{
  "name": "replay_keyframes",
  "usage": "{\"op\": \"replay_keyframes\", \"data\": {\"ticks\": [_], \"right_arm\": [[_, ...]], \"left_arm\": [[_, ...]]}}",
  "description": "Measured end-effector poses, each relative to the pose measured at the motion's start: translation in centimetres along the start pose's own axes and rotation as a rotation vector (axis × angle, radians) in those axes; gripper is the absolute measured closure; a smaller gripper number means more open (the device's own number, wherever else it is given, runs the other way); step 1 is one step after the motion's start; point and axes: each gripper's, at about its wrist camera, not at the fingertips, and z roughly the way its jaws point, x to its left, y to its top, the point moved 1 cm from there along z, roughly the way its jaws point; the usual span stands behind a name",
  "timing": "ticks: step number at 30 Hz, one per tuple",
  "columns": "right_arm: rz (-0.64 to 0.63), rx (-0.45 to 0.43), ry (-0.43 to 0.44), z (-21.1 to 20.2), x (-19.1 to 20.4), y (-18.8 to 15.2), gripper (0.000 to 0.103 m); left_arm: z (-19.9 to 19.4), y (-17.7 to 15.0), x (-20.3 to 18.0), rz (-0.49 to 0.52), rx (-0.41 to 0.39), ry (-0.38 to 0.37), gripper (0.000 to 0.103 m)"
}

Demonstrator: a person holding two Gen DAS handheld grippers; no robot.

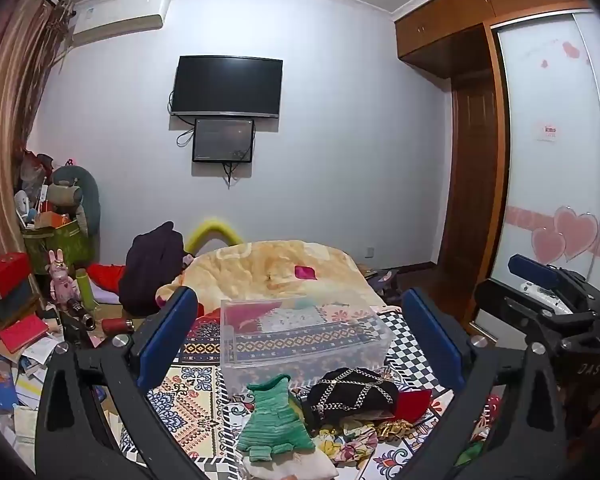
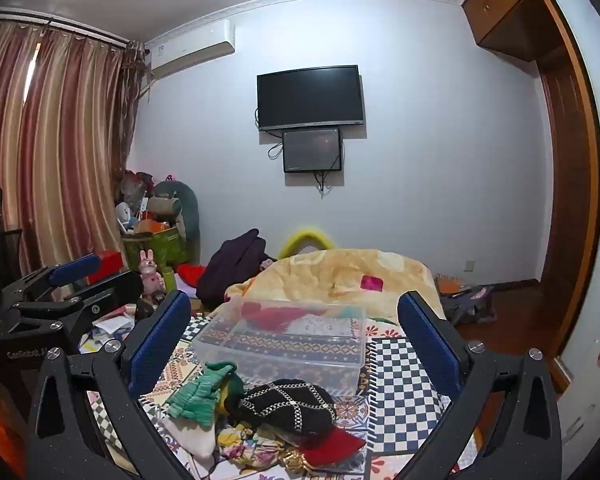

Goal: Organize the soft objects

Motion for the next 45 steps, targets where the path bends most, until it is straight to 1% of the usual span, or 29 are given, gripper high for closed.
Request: {"op": "replay_keyframes", "data": {"ticks": [2,4,7,8,12,45], "right_arm": [[-0.003,0.001,-0.001,0.0,0.0,0.0,0.0],[-0.003,0.0,-0.002,0.1,0.1,0.1,0.0],[-0.003,-0.008,-0.001,0.1,0.1,0.1,0.0],[-0.003,-0.013,0.0,-0.2,0.2,0.0,0.0],[-0.001,-0.014,0.004,0.0,0.1,-0.1,0.0],[0.002,-0.03,0.022,-0.9,0.5,0.6,0.0]], "left_arm": [[0.0,0.0,-0.1,0.012,-0.002,0.005,0.0],[-0.3,-0.2,0.5,-0.006,-0.015,-0.004,0.0],[-0.3,0.1,0.2,0.014,-0.009,-0.009,0.0],[-0.7,0.0,0.2,0.014,-0.019,-0.009,0.0],[-0.1,0.0,-0.1,0.015,-0.012,-0.005,0.0],[-0.5,0.0,-0.7,0.029,-0.02,-0.008,0.0]]}}
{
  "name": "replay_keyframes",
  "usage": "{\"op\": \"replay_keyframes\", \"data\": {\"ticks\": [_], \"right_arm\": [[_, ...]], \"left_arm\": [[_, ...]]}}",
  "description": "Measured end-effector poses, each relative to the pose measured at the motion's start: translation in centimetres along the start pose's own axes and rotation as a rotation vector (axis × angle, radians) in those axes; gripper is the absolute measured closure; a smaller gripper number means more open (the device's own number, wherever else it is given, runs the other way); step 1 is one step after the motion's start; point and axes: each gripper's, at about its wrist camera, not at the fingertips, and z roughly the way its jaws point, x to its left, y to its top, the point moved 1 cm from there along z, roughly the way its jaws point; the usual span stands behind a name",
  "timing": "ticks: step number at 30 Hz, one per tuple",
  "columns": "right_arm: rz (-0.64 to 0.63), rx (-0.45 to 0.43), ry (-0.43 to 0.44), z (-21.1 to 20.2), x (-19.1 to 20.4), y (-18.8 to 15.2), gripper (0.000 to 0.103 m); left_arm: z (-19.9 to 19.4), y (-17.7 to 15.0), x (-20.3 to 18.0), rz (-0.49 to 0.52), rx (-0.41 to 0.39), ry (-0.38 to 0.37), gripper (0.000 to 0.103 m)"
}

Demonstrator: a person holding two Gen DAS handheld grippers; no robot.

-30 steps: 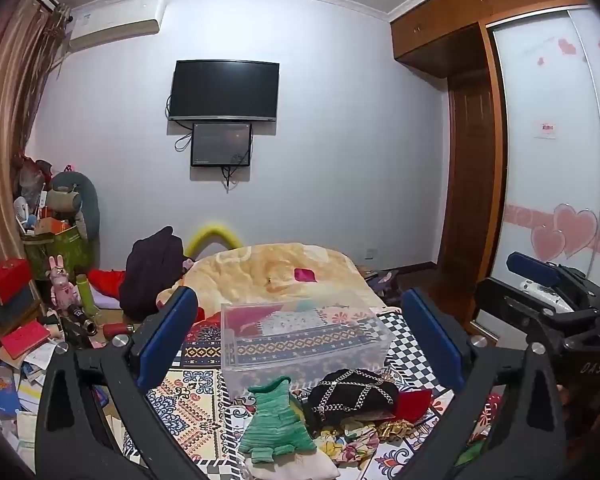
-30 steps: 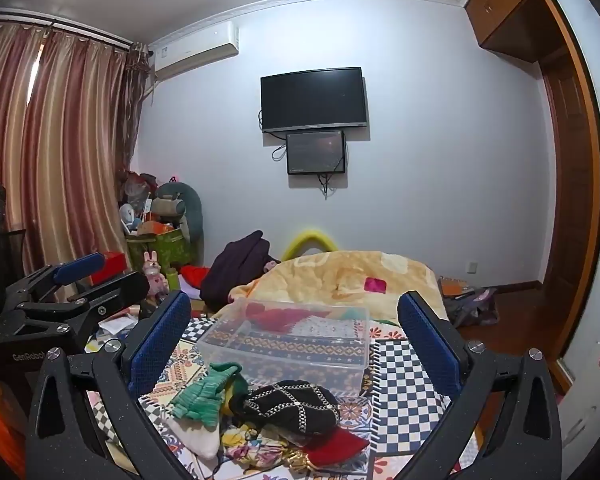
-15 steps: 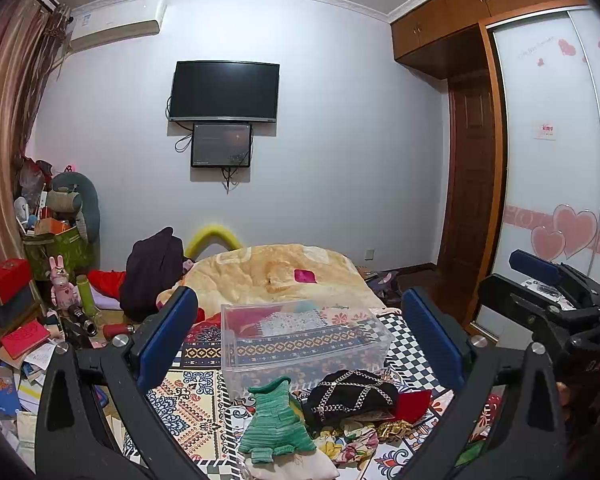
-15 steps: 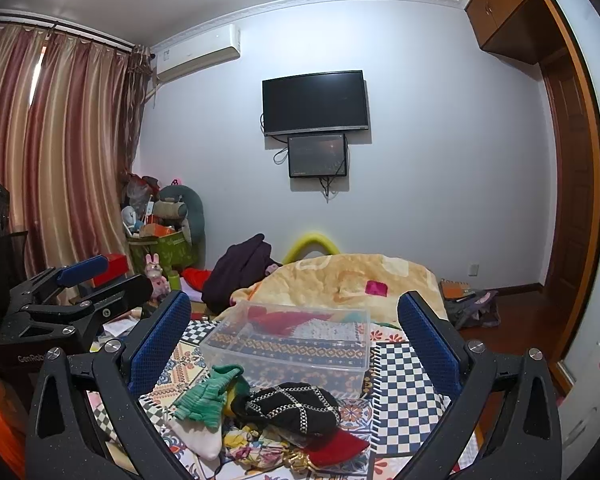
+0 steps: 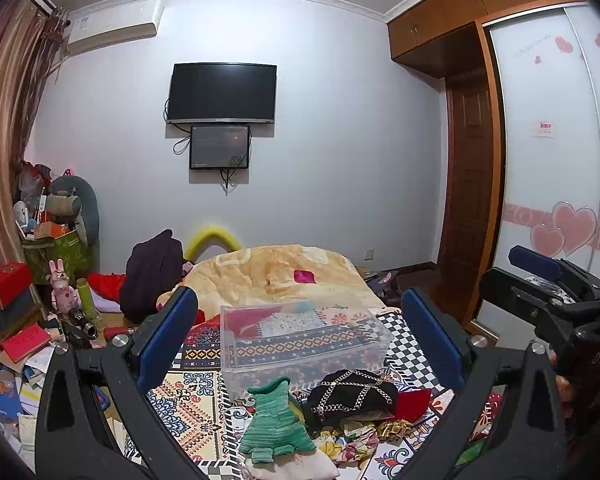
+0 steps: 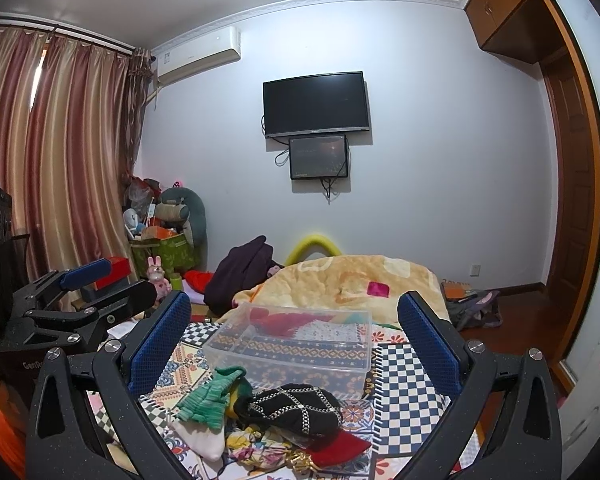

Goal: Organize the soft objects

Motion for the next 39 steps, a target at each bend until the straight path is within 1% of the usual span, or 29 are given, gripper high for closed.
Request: {"op": "replay_keyframes", "data": {"ticks": [39], "right_arm": [[0.001,-0.006,0.008,-0.25,0.21,-0.02,0.0]], "left_arm": [[0.27,-0.05,0.39,-0.013,0.01,-0.001,0.0]]}}
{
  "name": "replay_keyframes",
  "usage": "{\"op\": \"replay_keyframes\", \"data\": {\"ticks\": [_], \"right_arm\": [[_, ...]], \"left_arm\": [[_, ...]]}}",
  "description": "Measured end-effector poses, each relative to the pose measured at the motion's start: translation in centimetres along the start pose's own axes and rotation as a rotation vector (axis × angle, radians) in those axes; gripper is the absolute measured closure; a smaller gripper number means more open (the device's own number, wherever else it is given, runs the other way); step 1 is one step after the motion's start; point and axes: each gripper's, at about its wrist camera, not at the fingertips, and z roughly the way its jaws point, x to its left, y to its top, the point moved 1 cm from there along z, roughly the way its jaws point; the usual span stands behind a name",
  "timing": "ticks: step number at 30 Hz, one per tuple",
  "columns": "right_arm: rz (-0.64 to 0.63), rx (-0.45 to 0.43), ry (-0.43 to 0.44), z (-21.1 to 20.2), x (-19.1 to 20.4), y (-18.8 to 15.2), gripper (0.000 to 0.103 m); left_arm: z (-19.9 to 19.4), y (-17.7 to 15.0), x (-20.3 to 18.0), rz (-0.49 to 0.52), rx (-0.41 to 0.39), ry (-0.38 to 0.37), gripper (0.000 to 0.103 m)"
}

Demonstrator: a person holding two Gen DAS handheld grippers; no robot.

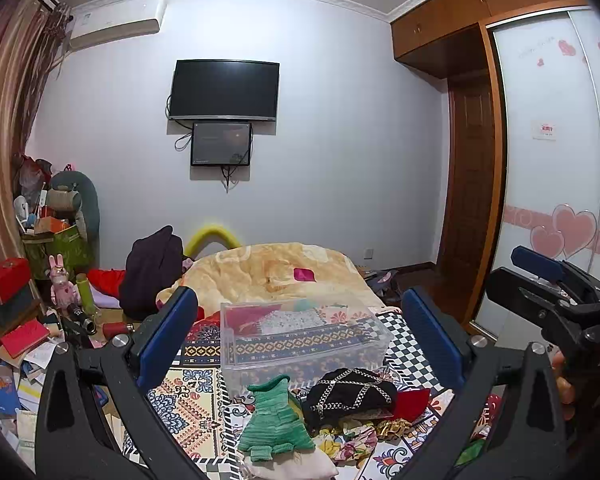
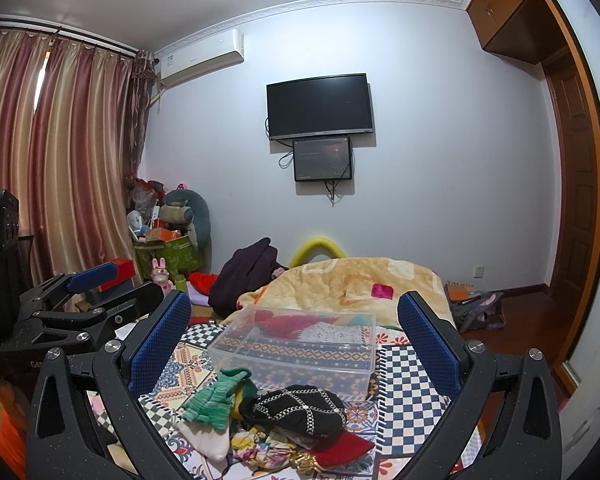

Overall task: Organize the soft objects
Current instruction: 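Grasp the green knitted glove with the left tool while the right tool grasps the black chain-trimmed hat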

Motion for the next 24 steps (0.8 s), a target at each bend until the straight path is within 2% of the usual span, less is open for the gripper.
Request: {"op": "replay_keyframes", "data": {"ticks": [5,9,17,24], "right_arm": [[-0.002,0.011,0.0,0.2,0.2,-0.2,0.0],[0.006,0.05,-0.002,1.2,-0.4,-1.0,0.0],[0.035,0.21,-0.01,4.6,-1.9,-5.0,0.0],[0.079,0.366,0.02,7.6,-2.7,-8.6,0.0]], "left_arm": [[0.5,-0.5,0.2,-0.005,0.02,0.002,0.0],[1.6,-1.5,0.5,-0.011,0.069,0.0,0.0],[5.2,-5.9,2.5,-0.057,0.248,0.023,0.0],[8.0,-10.0,4.0,-0.093,0.381,0.04,0.0]]}}
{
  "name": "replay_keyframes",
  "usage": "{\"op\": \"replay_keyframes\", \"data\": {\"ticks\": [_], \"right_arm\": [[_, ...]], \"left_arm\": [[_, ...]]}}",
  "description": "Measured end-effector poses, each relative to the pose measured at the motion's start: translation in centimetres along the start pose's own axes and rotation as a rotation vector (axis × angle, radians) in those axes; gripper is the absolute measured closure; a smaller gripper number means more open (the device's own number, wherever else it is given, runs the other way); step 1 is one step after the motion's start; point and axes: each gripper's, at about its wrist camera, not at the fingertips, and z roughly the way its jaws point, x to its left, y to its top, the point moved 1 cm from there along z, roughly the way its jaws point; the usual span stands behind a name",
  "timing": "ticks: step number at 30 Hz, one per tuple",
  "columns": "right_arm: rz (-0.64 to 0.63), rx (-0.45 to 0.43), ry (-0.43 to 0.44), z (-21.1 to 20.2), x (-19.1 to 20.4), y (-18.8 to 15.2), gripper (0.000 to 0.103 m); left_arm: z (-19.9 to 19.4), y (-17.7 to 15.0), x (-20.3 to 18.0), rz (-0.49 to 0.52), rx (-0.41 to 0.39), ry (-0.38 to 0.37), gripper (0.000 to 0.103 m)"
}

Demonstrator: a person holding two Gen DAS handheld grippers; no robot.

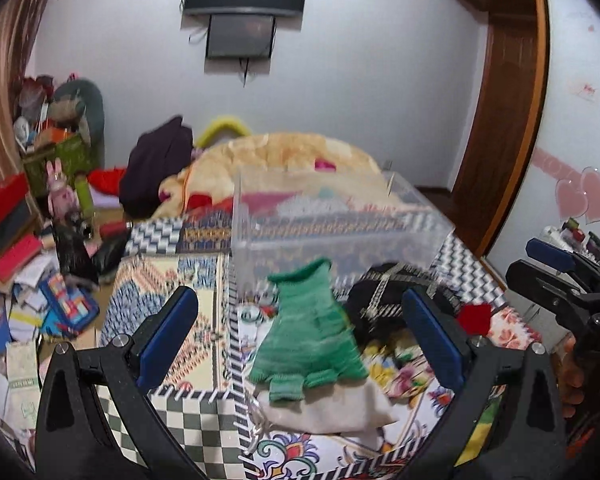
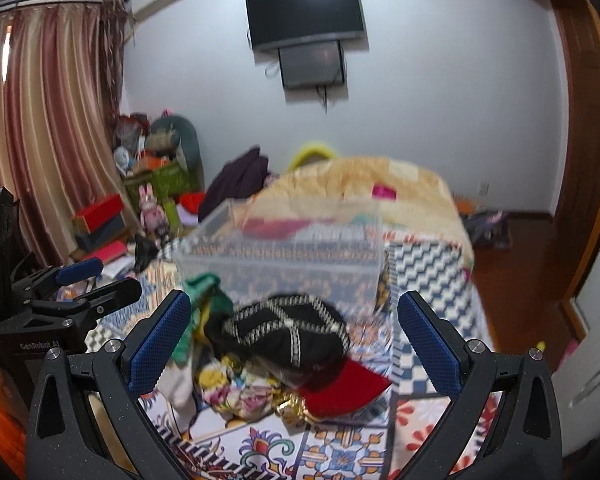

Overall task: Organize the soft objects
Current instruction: 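Grasp the green knitted glove with the left tool while the right tool grasps the black chain-trimmed hat, then carry the glove and hat into the clear plastic box while both tools open to release them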

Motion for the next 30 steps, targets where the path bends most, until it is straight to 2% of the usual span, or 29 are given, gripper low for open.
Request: {"op": "replay_keyframes", "data": {"ticks": [7,11,16,18,22,24,25,27,30], "right_arm": [[0.006,0.118,0.02,3.1,-0.2,-1.7,0.0],[0.015,0.149,0.035,4.3,-0.1,-2.2,0.002],[0.03,0.162,0.056,5.3,-0.2,-2.2,0.024],[0.023,0.167,0.053,5.5,-0.1,-2.4,0.032],[0.014,0.16,0.056,5.6,0.0,-2.4,0.045],[0.002,0.156,0.057,5.5,0.1,-2.3,0.056],[-0.003,0.153,0.06,5.4,0.2,-2.3,0.059],[-0.009,0.153,0.066,5.3,0.3,-2.2,0.075],[-0.013,0.154,0.068,5.5,0.3,-2.0,0.08]], "left_arm": [[3.5,-2.0,1.3,-0.062,0.102,-0.035,0.0],[4.7,-2.3,2.0,-0.093,0.138,-0.063,0.015],[5.2,-3.0,2.1,-0.103,0.144,-0.089,0.026],[5.1,-3.1,1.9,-0.094,0.144,-0.101,0.037],[4.9,-3.1,1.4,-0.072,0.14,-0.118,0.051],[4.8,-3.1,1.2,-0.062,0.137,-0.128,0.064],[4.7,-3.0,1.1,-0.059,0.137,-0.135,0.066],[4.5,-3.0,1.1,-0.057,0.134,-0.139,0.074],[4.0,-2.8,1.1,-0.054,0.125,-0.141,0.082]]}}
